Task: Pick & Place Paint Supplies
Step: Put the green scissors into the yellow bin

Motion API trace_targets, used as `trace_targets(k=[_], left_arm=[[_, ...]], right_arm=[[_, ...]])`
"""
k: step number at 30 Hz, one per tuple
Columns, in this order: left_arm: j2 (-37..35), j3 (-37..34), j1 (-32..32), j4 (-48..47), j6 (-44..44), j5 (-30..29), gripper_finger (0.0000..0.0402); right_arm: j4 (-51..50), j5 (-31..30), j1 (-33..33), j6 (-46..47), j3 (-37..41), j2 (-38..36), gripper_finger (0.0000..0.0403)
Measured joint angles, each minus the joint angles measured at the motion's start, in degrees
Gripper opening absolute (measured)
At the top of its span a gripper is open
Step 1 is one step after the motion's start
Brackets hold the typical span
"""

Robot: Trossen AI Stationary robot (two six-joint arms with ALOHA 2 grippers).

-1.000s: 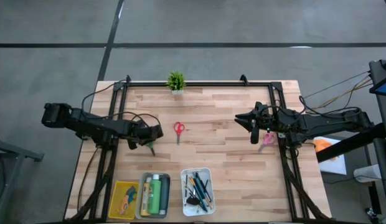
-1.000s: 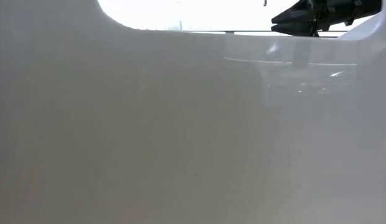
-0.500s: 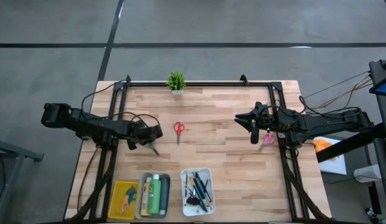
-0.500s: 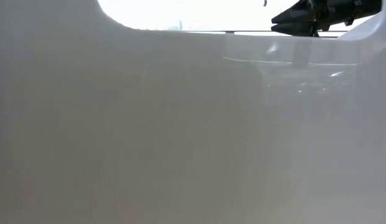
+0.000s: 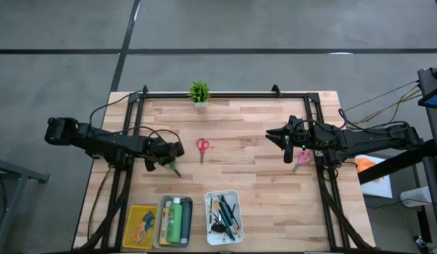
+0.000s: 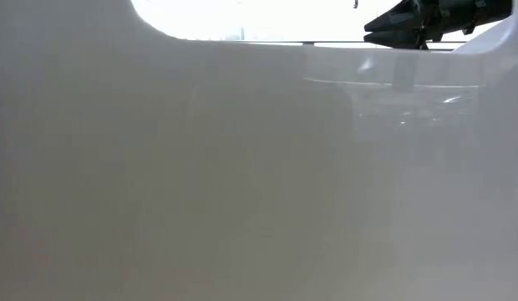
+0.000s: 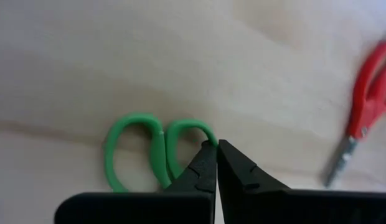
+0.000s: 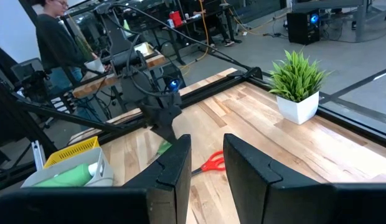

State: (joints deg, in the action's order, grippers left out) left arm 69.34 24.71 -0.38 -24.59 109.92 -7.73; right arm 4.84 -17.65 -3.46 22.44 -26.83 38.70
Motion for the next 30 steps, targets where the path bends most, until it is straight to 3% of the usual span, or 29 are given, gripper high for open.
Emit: trace_targets(k=[17, 26, 30], left_arm=[[-13.3, 0.0, 0.0, -4.8, -3.6, 19.3, 0.0000], [-14.7, 12.1, -1.2, -21.5, -10.2, 18.9, 0.0000], [-14.5, 17.8, -5.1, -28.9, -10.7, 18.1, 0.0000]], right_arm=[[0.0, 0.0, 0.0, 0.0, 0.0, 0.0, 0.0093], [0.0, 0.0, 0.0, 0.0, 0.0, 0.0, 0.0093], [0.0, 0.0, 0.0, 0.0, 0.0, 0.0, 0.0093]])
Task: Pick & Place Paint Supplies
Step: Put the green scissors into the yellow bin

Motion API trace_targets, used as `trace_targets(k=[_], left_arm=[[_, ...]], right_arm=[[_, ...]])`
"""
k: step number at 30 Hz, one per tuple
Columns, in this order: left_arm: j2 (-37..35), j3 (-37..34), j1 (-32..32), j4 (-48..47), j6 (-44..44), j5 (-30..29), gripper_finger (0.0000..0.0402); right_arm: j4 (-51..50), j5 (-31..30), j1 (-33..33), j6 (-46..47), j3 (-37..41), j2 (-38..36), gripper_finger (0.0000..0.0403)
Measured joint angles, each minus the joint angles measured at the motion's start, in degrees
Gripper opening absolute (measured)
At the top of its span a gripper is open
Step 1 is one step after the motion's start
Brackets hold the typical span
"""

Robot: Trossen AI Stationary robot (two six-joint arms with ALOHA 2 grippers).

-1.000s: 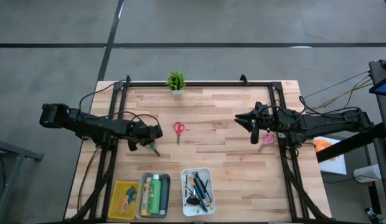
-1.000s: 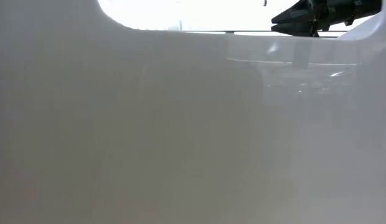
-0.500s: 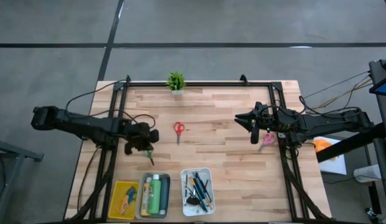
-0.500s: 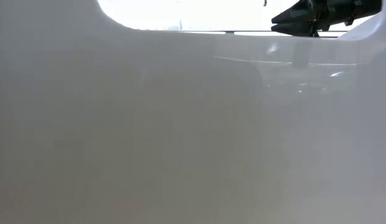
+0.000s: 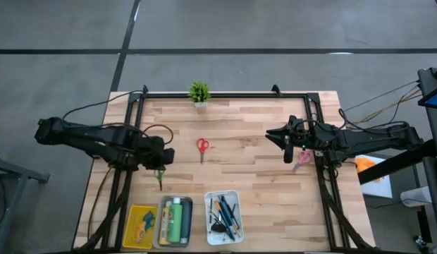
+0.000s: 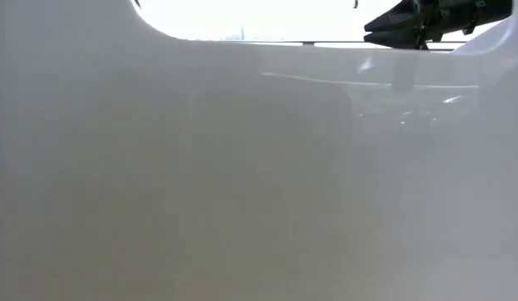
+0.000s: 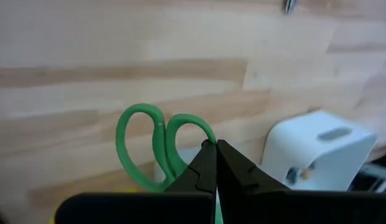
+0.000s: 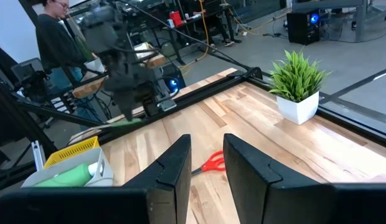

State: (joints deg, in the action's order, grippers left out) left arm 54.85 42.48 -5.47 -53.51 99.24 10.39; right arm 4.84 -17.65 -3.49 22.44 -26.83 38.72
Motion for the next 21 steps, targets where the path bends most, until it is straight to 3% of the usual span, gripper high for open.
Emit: trace_targets(k=[5, 11, 16, 21], left_arm=[[2.8, 5.7, -11.5, -6.5, 7.1, -3.4, 0.0000], [7.9, 10.1, -29.3, -10.6, 22.5, -8.7, 0.0000], [11.7, 10.7, -43.2, -9.9, 39.9, -11.7, 0.0000], [15.9, 10.7, -51.3, -4.6, 48.1, -12.8, 0.0000]], right_arm=[[0.0, 0.0, 0.0, 0.0, 0.0, 0.0, 0.0093], [0.0, 0.0, 0.0, 0.0, 0.0, 0.0, 0.0093], [0.0, 0.0, 0.0, 0.0, 0.0, 0.0, 0.0093], [0.0, 0.0, 0.0, 0.0, 0.0, 0.0, 0.0093]])
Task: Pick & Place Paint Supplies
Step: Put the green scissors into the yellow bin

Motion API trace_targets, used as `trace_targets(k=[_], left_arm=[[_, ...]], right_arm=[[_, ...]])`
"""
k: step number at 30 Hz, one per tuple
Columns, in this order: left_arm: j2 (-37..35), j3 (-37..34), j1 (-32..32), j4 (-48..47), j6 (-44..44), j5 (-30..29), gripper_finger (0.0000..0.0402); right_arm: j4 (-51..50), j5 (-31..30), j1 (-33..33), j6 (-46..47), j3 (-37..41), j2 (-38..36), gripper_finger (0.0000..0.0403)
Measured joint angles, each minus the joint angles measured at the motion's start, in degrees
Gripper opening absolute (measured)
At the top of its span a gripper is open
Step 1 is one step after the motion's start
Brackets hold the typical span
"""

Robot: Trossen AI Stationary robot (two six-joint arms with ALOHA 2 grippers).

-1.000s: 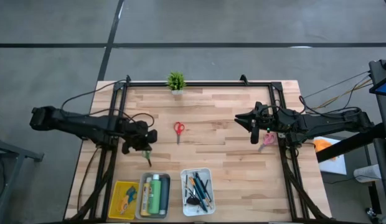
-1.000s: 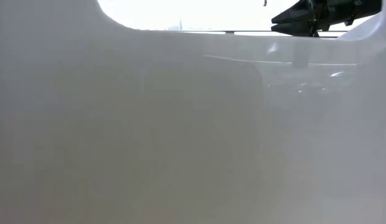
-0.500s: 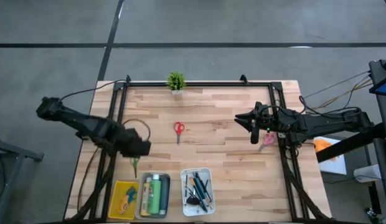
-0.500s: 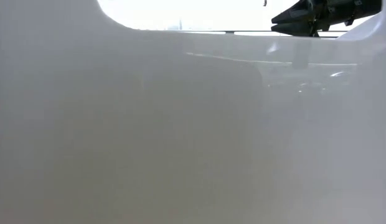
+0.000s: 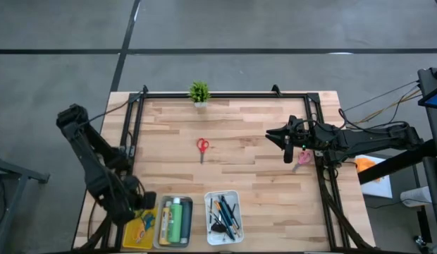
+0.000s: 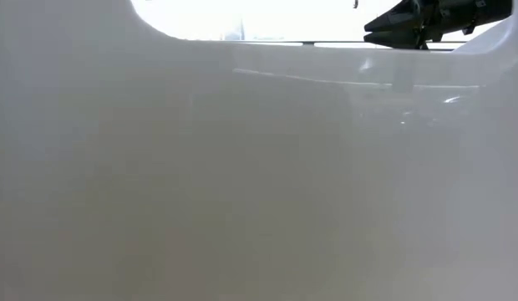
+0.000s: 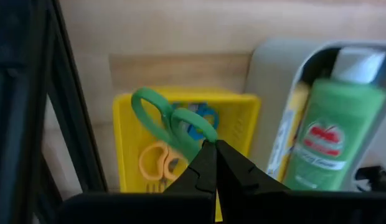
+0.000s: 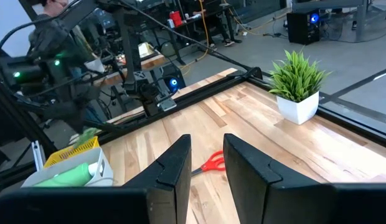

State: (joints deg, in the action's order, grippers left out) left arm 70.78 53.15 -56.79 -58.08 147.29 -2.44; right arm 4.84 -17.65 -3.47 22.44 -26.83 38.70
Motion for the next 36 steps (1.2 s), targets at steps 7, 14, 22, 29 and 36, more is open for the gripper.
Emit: trace_targets(k=[7, 14, 22, 29, 36], left_arm=[[6.4, 0.2, -1.8, 5.9, -2.0, 1.5, 0.0000], [8.8, 0.6, -1.8, 7.5, -3.5, 4.2, 0.0000], [7.3, 0.5, -1.5, 6.2, -6.3, 3.2, 0.0000], [3.8, 0.5, -1.5, 1.3, -6.5, -1.4, 0.0005], [1.4, 0.5, -1.4, -5.4, -16.5, -4.3, 0.0060]], right_arm=[[0.0, 0.0, 0.0, 0.0, 0.0, 0.0, 0.0093], [0.0, 0.0, 0.0, 0.0, 0.0, 0.0, 0.0093], [0.0, 0.0, 0.0, 0.0, 0.0, 0.0, 0.0093], [0.0, 0.0, 0.0, 0.0, 0.0, 0.0, 0.0093], [0.0, 0.0, 0.0, 0.0, 0.0, 0.0, 0.0093]])
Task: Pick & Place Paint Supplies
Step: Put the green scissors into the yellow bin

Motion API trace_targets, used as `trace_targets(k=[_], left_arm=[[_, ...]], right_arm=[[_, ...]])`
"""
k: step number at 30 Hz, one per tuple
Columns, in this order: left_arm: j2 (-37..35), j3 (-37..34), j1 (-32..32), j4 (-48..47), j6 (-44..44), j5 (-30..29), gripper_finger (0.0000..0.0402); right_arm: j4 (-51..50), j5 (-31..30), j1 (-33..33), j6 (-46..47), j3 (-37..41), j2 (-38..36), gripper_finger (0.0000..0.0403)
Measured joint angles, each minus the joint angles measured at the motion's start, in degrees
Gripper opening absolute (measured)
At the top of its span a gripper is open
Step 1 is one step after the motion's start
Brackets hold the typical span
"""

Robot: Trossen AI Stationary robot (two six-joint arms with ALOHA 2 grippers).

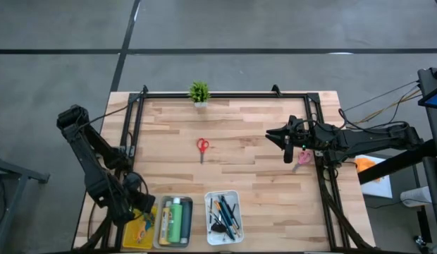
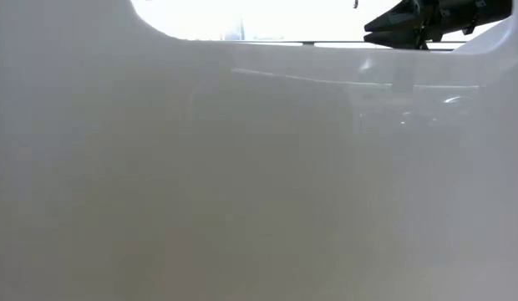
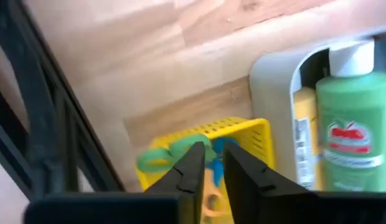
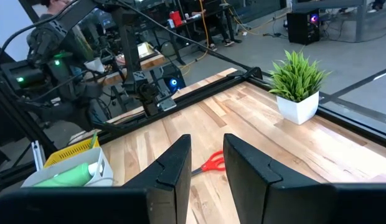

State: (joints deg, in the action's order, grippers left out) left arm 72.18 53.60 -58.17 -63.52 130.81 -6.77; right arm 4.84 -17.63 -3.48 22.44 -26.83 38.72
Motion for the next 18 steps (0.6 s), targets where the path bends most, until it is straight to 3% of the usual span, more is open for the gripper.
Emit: trace_targets(k=[5, 13, 18], left_arm=[[0.0, -1.6, 0.0, 1.2, -13.1, -1.1, 0.0095], [0.0, -4.5, 0.0, 4.1, -14.2, -1.0, 0.0142], [0.0, -4.4, 0.0, 5.6, -31.5, -1.3, 0.0156]], right_arm=[[0.0, 0.0, 0.0, 0.0, 0.0, 0.0, 0.0093], [0.0, 0.0, 0.0, 0.0, 0.0, 0.0, 0.0093], [0.0, 0.0, 0.0, 0.0, 0.0, 0.0, 0.0093]])
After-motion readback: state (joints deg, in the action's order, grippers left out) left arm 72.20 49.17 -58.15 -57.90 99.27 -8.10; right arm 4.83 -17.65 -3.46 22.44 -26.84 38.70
